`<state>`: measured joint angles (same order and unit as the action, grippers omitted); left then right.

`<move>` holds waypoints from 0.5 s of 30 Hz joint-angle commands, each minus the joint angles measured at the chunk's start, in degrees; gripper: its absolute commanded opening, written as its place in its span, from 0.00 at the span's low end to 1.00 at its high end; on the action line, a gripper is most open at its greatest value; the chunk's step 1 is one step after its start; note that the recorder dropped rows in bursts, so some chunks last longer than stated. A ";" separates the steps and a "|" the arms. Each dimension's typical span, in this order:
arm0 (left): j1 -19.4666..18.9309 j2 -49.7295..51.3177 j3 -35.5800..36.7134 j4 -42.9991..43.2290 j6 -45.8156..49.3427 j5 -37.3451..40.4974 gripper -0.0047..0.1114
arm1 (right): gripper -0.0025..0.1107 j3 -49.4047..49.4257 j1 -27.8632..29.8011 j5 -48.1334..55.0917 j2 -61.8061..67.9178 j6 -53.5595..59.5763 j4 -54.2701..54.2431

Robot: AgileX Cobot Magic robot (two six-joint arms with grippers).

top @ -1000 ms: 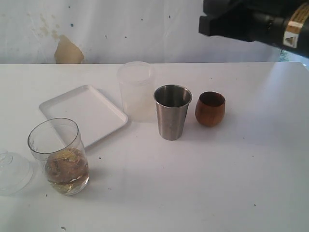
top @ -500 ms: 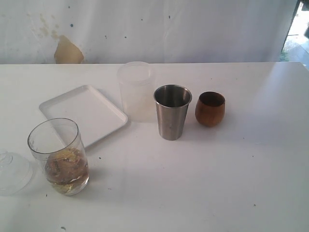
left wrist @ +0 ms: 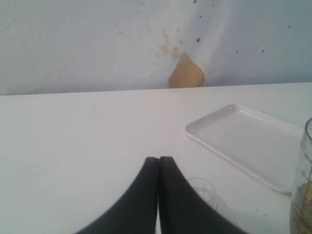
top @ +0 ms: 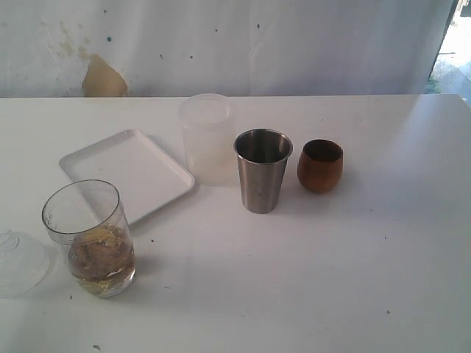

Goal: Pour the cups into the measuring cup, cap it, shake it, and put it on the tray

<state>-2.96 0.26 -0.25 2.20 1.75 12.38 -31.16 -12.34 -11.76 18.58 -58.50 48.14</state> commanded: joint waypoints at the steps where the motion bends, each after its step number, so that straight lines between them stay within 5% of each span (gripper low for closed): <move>1: 0.29 -0.26 0.25 0.01 -0.20 -0.68 0.05 | 0.02 0.37 0.31 -0.20 -2.13 -0.37 0.18; 15: 0.29 -0.26 0.25 0.01 -0.20 -0.68 0.05 | 0.02 6.63 0.31 4.46 -6.09 0.72 -2.85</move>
<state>-2.96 0.26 -0.25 2.20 1.75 12.38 -26.71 -12.34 -10.49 14.52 -58.50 48.04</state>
